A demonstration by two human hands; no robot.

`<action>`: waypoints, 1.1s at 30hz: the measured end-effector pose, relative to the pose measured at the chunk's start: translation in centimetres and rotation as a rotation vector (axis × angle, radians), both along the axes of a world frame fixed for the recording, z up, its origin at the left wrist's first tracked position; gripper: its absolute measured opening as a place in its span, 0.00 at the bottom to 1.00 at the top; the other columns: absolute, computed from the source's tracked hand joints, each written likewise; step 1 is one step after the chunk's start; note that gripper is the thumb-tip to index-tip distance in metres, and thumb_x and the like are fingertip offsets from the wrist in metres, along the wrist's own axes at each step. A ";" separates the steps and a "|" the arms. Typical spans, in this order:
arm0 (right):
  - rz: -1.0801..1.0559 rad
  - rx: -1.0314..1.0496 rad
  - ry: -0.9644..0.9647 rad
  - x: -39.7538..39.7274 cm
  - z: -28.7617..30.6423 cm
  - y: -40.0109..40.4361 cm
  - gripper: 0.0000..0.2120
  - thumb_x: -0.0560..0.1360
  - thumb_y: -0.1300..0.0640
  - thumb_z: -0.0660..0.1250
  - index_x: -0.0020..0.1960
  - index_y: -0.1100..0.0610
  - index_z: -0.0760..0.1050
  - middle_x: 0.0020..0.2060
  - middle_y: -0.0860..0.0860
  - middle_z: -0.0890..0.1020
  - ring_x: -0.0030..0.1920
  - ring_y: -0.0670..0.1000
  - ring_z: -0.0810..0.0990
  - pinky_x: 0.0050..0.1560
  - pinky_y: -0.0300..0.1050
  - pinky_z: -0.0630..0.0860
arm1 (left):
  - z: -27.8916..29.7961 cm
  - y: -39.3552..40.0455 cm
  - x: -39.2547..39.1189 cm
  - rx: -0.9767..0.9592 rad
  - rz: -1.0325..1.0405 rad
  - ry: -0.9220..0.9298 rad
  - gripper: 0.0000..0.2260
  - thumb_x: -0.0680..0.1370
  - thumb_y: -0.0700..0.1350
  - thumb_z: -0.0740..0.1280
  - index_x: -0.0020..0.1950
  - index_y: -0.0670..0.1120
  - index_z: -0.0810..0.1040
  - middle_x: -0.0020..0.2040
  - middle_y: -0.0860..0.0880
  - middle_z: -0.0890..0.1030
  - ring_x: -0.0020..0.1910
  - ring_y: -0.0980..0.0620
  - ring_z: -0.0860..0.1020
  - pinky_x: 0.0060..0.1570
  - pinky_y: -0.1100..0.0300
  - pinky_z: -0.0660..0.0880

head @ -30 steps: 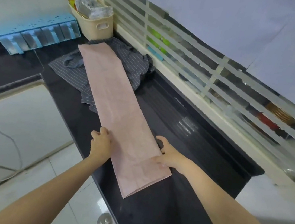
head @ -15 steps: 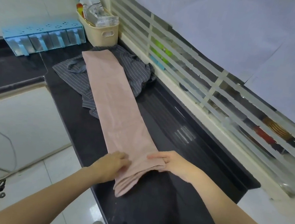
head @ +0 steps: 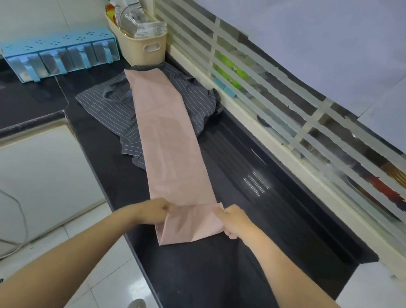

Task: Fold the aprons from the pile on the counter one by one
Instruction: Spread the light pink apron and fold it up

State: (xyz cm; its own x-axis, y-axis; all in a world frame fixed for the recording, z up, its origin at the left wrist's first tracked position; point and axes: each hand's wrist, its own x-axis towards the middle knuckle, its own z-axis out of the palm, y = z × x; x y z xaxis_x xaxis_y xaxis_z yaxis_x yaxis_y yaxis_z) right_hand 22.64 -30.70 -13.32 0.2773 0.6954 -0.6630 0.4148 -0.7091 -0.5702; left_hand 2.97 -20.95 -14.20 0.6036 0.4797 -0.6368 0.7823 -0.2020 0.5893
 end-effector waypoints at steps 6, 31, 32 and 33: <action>-0.046 0.055 -0.167 -4.3 -1.6 2.3 0.21 0.80 0.43 0.54 0.39 0.59 0.71 0.40 0.57 0.77 0.40 0.56 0.76 0.41 0.48 0.74 | 1.2 3.6 -3.5 -0.430 0.385 -0.213 0.25 0.75 0.66 0.58 0.60 0.48 0.76 0.58 0.52 0.81 0.57 0.54 0.78 0.53 0.61 0.71; 1.047 0.403 -0.692 -3.4 -1.7 -0.1 0.30 0.75 0.47 0.56 0.75 0.57 0.59 0.76 0.51 0.56 0.76 0.53 0.53 0.74 0.49 0.45 | -1.7 0.9 -4.2 0.482 -0.409 -0.075 0.19 0.78 0.49 0.63 0.68 0.51 0.67 0.65 0.51 0.65 0.62 0.51 0.66 0.64 0.59 0.65; 1.029 0.367 -0.646 -3.2 -1.4 0.0 0.31 0.76 0.52 0.57 0.77 0.57 0.53 0.77 0.49 0.50 0.76 0.50 0.48 0.75 0.46 0.42 | -1.8 1.2 -4.3 0.391 -0.320 -0.124 0.15 0.78 0.47 0.63 0.65 0.52 0.72 0.62 0.52 0.67 0.60 0.53 0.68 0.63 0.61 0.65; 1.020 0.334 -0.603 -3.1 -1.1 0.2 0.33 0.76 0.58 0.57 0.78 0.56 0.49 0.77 0.47 0.48 0.76 0.48 0.46 0.75 0.44 0.43 | -1.7 1.5 -4.4 0.290 -0.221 -0.160 0.11 0.78 0.47 0.63 0.60 0.52 0.76 0.59 0.53 0.70 0.57 0.55 0.70 0.60 0.63 0.66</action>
